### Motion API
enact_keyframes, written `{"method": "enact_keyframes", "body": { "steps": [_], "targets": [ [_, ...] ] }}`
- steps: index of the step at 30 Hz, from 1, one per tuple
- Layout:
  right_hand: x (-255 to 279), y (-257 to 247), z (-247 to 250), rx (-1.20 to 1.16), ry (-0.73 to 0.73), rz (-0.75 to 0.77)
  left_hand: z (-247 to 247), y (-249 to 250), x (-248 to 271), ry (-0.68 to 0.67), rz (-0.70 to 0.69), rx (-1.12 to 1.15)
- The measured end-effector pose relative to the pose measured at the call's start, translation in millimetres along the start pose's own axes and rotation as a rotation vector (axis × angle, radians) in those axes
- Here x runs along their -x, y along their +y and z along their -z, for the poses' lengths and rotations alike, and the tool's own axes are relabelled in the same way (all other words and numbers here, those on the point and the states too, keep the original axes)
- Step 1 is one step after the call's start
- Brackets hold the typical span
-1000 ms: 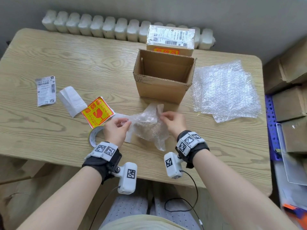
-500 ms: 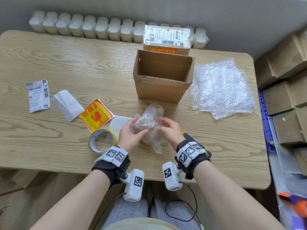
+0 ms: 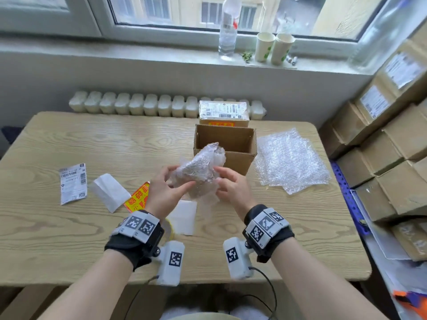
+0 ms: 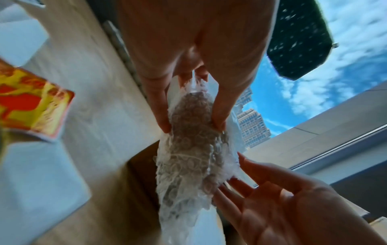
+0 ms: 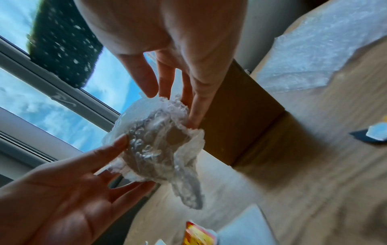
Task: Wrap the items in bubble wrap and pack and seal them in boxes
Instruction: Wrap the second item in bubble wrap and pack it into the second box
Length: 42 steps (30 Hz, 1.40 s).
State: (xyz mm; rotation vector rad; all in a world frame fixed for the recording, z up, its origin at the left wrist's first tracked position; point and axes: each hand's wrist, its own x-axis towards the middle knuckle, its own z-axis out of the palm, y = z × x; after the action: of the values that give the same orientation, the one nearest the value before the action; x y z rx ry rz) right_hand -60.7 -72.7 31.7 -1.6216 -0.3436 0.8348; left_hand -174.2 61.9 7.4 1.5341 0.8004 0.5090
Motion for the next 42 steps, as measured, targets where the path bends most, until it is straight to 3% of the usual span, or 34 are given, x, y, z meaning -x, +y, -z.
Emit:
{"method": "enact_keyframes", "body": {
  "steps": [9, 17, 28, 36, 42],
  "targets": [
    [-23, -77, 17, -0.157, 0.150, 0.115, -10, 80, -46, -0.132, -0.151, 0.114],
    [-79, -112, 58, -0.175, 0.176, 0.139, -44, 116, -101, -0.214, -0.176, -0.050],
    [-127, -77, 89, -0.004, 0.048, 0.099, -75, 74, -131, -0.191, -0.038, -0.321],
    [-131, -50, 91, 0.298, 0.000, 0.149, -81, 49, -128, -0.232, -0.052, -0.590],
    [-130, -38, 90, 0.480, -0.044, 0.182, -79, 40, -120, -0.309, -0.008, -0.631]
  ]
}}
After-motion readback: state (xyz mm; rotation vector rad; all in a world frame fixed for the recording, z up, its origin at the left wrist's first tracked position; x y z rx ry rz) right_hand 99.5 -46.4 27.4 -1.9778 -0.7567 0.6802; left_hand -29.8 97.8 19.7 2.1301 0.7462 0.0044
